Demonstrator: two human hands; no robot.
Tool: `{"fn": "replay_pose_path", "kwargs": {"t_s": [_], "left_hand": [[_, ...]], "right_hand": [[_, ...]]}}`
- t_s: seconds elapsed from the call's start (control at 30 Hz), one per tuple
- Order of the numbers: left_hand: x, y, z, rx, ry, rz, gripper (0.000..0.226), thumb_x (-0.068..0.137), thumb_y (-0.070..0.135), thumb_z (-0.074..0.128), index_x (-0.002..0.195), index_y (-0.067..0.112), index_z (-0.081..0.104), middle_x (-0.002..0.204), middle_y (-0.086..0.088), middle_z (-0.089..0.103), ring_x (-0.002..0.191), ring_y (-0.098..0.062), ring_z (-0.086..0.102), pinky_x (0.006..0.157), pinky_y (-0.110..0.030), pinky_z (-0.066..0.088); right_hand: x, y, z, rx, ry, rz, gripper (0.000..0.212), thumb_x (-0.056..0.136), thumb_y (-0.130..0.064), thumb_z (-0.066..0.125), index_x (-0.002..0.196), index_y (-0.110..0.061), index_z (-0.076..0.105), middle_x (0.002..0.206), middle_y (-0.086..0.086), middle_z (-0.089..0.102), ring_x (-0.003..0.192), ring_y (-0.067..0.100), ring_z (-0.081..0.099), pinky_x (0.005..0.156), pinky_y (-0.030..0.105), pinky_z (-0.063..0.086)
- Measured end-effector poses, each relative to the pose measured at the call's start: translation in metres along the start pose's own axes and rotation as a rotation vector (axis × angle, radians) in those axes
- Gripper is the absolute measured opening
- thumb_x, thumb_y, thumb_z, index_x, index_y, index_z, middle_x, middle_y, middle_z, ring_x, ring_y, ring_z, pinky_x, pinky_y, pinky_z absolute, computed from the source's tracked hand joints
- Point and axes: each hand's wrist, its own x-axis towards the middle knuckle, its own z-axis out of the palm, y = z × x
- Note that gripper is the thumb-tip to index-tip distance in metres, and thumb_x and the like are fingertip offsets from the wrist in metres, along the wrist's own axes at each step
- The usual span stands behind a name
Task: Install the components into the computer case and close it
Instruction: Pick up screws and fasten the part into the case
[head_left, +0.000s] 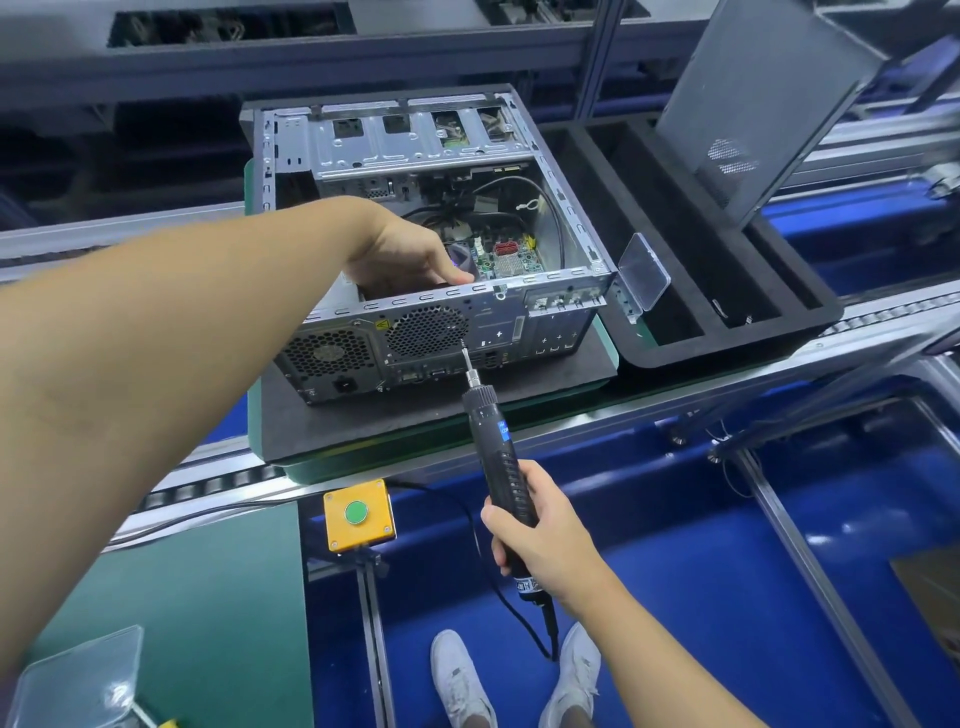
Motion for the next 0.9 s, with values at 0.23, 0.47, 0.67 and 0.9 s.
{"fn": "replay_pose_path", "kwargs": {"t_s": [0.23, 0.47, 0.67, 0.9], "left_hand": [[0.0, -0.001, -0.001, -0.055, -0.063, -0.023, 0.047, 0.082, 0.051, 0.058, 0.109, 0.017, 0.075, 0.13, -0.014, 0.064, 0.114, -0.033, 0.058, 0.118, -0.049, 0.029], [0.0, 0.0, 0.004, -0.045, 0.059, -0.035, 0.053, 0.076, 0.057, 0.062, 0.12, 0.027, 0.066, 0.151, -0.006, 0.045, 0.127, -0.026, 0.051, 0.117, -0.049, 0.028], [-0.001, -0.001, 0.006, -0.048, 0.096, -0.016, 0.048, 0.081, 0.055, 0.06, 0.117, 0.024, 0.066, 0.134, 0.0, 0.059, 0.114, -0.023, 0.057, 0.112, -0.043, 0.036], [-0.005, 0.002, 0.011, -0.083, 0.076, 0.025, 0.032, 0.093, 0.046, 0.051, 0.106, 0.025, 0.071, 0.109, -0.001, 0.072, 0.087, -0.017, 0.068, 0.084, -0.031, 0.047]], "right_hand": [[0.0, -0.003, -0.001, 0.017, -0.001, -0.014, 0.021, 0.086, -0.025, 0.067, 0.105, -0.03, 0.058, 0.083, 0.01, 0.062, 0.063, 0.02, 0.057, 0.06, 0.032, 0.054], [-0.002, -0.009, -0.003, 0.026, 0.006, -0.026, 0.02, 0.088, -0.021, 0.066, 0.103, -0.032, 0.058, 0.089, 0.02, 0.061, 0.063, 0.019, 0.057, 0.06, 0.032, 0.055], [-0.003, -0.01, -0.002, 0.017, 0.012, -0.023, 0.021, 0.087, -0.022, 0.067, 0.105, -0.029, 0.058, 0.083, 0.01, 0.063, 0.062, 0.019, 0.058, 0.06, 0.03, 0.054], [-0.005, -0.01, 0.002, 0.004, -0.001, -0.023, 0.02, 0.087, -0.024, 0.067, 0.103, -0.032, 0.058, 0.078, 0.007, 0.063, 0.062, 0.019, 0.057, 0.06, 0.03, 0.054]]}}
